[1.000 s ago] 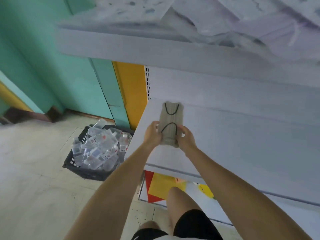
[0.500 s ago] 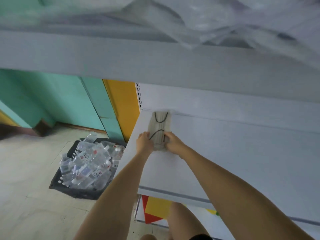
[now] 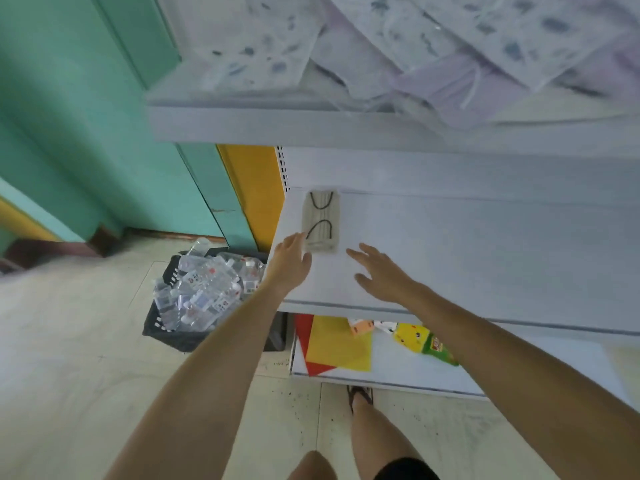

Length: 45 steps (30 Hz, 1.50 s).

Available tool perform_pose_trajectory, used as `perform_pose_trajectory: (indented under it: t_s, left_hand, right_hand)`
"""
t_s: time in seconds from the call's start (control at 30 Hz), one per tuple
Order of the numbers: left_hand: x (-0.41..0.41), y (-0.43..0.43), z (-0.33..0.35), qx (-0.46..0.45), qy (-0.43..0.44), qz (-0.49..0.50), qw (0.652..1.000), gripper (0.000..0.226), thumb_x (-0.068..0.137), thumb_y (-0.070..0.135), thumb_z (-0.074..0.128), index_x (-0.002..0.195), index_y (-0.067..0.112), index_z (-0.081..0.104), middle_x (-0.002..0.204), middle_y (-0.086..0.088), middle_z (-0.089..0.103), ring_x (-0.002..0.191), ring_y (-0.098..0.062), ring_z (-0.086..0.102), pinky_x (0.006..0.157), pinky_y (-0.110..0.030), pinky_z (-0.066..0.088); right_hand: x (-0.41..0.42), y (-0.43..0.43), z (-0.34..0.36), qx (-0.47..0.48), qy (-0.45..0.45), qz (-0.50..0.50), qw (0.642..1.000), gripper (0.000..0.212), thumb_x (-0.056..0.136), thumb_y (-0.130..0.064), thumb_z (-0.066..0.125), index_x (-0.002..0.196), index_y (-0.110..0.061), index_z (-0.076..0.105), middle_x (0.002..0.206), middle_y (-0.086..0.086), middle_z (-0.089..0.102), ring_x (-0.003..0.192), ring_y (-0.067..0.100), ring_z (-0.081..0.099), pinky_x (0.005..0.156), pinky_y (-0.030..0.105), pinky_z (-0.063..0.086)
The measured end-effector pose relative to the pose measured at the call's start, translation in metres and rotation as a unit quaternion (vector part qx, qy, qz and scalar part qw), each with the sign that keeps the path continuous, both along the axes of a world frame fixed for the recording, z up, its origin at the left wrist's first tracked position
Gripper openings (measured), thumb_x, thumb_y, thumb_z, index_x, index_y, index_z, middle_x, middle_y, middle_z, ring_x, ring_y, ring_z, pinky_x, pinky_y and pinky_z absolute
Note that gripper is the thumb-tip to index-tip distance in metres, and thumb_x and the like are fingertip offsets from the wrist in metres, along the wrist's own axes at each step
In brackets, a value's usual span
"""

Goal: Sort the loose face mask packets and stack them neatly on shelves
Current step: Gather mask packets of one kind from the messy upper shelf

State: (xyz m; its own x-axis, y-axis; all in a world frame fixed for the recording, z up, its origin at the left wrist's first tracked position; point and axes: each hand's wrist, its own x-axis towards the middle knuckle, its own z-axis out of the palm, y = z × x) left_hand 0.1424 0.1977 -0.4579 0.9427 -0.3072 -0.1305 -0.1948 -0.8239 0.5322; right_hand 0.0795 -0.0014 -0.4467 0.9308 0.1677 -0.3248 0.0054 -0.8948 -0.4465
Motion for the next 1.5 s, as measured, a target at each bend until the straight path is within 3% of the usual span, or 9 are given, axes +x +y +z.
perform_pose_trajectory:
  t_s: [0.17, 0.4, 0.57, 0.7, 0.83, 1.0, 1.2, 1.37, 1.5]
  left_hand:
    - [-0.061, 0.0, 0.06, 0.085, -0.077, -0.132, 0.985, 0.047, 0.099, 0.021, 0.041, 0.145, 0.015, 0.032, 0.147, -0.006, 0.039, 0.133, -0.027, 0.035, 0.105, -0.041, 0.034]
    - [-0.104, -0.04, 0.166, 0.114, -0.165, -0.252, 0.947, 0.042, 0.102, 0.026, 0.033, 0.143, 0.019, 0.037, 0.141, -0.002, 0.047, 0.128, -0.02, 0.043, 0.096, -0.032, 0.038]
    - [-0.143, -0.101, 0.242, 0.043, -0.249, -0.234, 0.939, 0.039, 0.101, 0.027, 0.036, 0.14, 0.023, 0.043, 0.133, 0.001, 0.055, 0.122, -0.017, 0.05, 0.093, -0.033, 0.04]
    - [-0.172, -0.166, 0.297, -0.03, -0.338, -0.227, 0.913, 0.037, 0.1, 0.027, 0.04, 0.136, 0.022, 0.049, 0.128, 0.003, 0.06, 0.117, -0.016, 0.055, 0.089, -0.035, 0.046]
    - [-0.19, -0.251, 0.335, -0.018, -0.368, -0.215, 0.904, 0.041, 0.1, 0.034, 0.038, 0.139, 0.024, 0.044, 0.133, 0.001, 0.055, 0.123, -0.018, 0.049, 0.091, -0.036, 0.042]
    - [-0.18, -0.29, 0.337, 0.001, -0.338, -0.161, 0.927, 0.046, 0.1, 0.041, 0.032, 0.142, 0.023, 0.039, 0.14, -0.002, 0.047, 0.129, -0.022, 0.041, 0.095, -0.037, 0.038]
    - [-0.168, -0.345, 0.328, 0.042, -0.287, -0.168, 0.942, 0.048, 0.1, 0.046, 0.027, 0.142, 0.026, 0.038, 0.138, -0.005, 0.047, 0.128, -0.025, 0.04, 0.098, -0.041, 0.037]
    - [-0.144, -0.377, 0.328, 0.093, -0.299, -0.172, 0.934, 0.049, 0.1, 0.048, 0.027, 0.143, 0.027, 0.035, 0.138, -0.006, 0.047, 0.127, -0.027, 0.04, 0.096, -0.04, 0.036]
    - [-0.118, -0.389, 0.332, 0.07, -0.299, -0.163, 0.937, 0.047, 0.099, 0.047, 0.03, 0.142, 0.027, 0.037, 0.136, -0.007, 0.048, 0.128, -0.026, 0.04, 0.096, -0.04, 0.039]
  right_hand:
    - [-0.068, 0.003, 0.067, -0.089, -0.022, 0.102, 0.991, 0.051, 0.101, -0.024, 0.035, 0.149, -0.024, 0.019, 0.154, 0.001, 0.025, 0.137, 0.023, 0.027, 0.111, 0.037, 0.024]
    - [-0.124, -0.024, 0.159, -0.139, -0.141, 0.191, 0.961, 0.046, 0.101, -0.026, 0.033, 0.146, -0.024, 0.028, 0.151, -0.001, 0.032, 0.133, 0.018, 0.034, 0.108, 0.031, 0.026]
    - [-0.159, -0.071, 0.223, -0.115, -0.256, 0.177, 0.943, 0.041, 0.099, -0.022, 0.041, 0.14, -0.021, 0.041, 0.143, -0.003, 0.044, 0.126, 0.016, 0.044, 0.103, 0.026, 0.029]
    - [-0.198, -0.131, 0.266, -0.108, -0.334, 0.164, 0.922, 0.036, 0.093, -0.011, 0.053, 0.128, -0.011, 0.056, 0.13, 0.007, 0.058, 0.115, 0.025, 0.056, 0.095, 0.036, 0.04]
    - [-0.232, -0.218, 0.298, -0.157, -0.399, 0.11, 0.897, 0.033, 0.088, -0.007, 0.06, 0.12, -0.006, 0.062, 0.119, 0.012, 0.063, 0.108, 0.03, 0.061, 0.088, 0.04, 0.047]
    - [-0.225, -0.284, 0.321, -0.145, -0.402, -0.011, 0.904, 0.038, 0.095, -0.02, 0.048, 0.133, -0.018, 0.051, 0.134, 0.002, 0.051, 0.123, 0.024, 0.047, 0.097, 0.035, 0.038]
    - [-0.197, -0.36, 0.324, -0.127, -0.356, -0.14, 0.915, 0.047, 0.092, -0.021, 0.052, 0.138, -0.017, 0.042, 0.143, 0.004, 0.039, 0.129, 0.027, 0.035, 0.104, 0.04, 0.033]
    - [-0.164, -0.38, 0.32, -0.169, -0.336, -0.149, 0.915, 0.058, 0.089, -0.019, 0.054, 0.143, -0.02, 0.033, 0.152, 0.003, 0.024, 0.135, 0.027, 0.025, 0.108, 0.039, 0.022]
    - [-0.141, -0.385, 0.322, -0.188, -0.334, -0.147, 0.912, 0.057, 0.091, -0.016, 0.049, 0.144, -0.022, 0.031, 0.152, 0.002, 0.025, 0.134, 0.027, 0.03, 0.107, 0.04, 0.027]
